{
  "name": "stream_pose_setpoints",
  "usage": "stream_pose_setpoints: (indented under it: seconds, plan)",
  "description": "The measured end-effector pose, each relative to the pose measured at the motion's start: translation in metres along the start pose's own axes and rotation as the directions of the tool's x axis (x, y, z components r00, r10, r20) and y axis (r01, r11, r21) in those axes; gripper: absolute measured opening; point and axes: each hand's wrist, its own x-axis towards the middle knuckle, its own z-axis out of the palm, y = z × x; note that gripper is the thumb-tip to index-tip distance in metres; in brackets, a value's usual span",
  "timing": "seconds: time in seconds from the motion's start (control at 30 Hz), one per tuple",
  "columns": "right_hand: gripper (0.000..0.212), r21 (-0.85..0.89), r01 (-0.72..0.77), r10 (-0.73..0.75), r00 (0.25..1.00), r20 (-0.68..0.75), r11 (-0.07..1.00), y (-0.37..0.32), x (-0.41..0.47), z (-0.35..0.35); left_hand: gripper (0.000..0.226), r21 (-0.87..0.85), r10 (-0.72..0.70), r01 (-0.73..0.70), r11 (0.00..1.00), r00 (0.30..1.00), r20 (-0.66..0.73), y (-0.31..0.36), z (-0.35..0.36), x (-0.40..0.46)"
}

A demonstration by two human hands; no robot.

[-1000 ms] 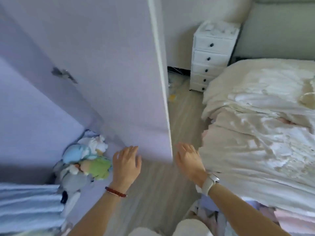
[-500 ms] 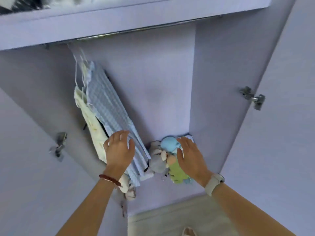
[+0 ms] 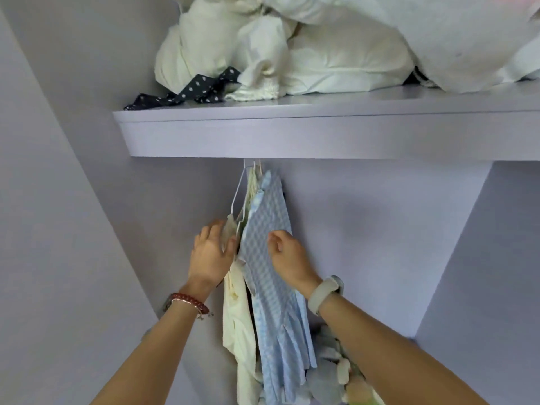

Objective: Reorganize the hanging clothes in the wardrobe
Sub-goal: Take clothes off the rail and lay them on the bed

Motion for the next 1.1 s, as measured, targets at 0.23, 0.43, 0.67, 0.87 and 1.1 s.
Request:
stream_pose_setpoints:
  seconds: [0.23,0.43,0.67,0.87,1.1]
  plan:
    - [0.043,-0.123,-0.131,0.135,0.991,0.021,0.984,-0.026,0.060,0.029,0.030,-0.120,-0.011,0.008,0.993,1.000,-0.026,-0.014,0.005,-0.003]
    - [0.034,-0.274,-0.124,0.091,0.988,-0.128,0.954,-0.005,0.067,0.003,0.033,-0.110,0.032,-0.034,0.993,0.999,-0.018,-0.012,0.012,0.002]
    - [0.029,-0.224,-0.040,-0.055,0.914,-0.402,0.974,0.001,0.056,-0.032,0.034,-0.032,0.015,-0.018,0.999,0.997,-0.079,0.003,0.026,-0.004]
    - [0.026,-0.229,-0.056,-0.034,0.927,-0.372,0.972,0.048,-0.021,-0.054,0.034,0.041,0.227,-0.223,0.974,0.954,-0.198,0.038,0.034,-0.017]
    - [0.026,-0.573,-0.139,-0.041,0.956,-0.290,0.808,0.086,-0.175,-0.107,0.049,-0.300,0.461,-0.393,0.869,0.864,0.203,0.093,0.089,-0.063]
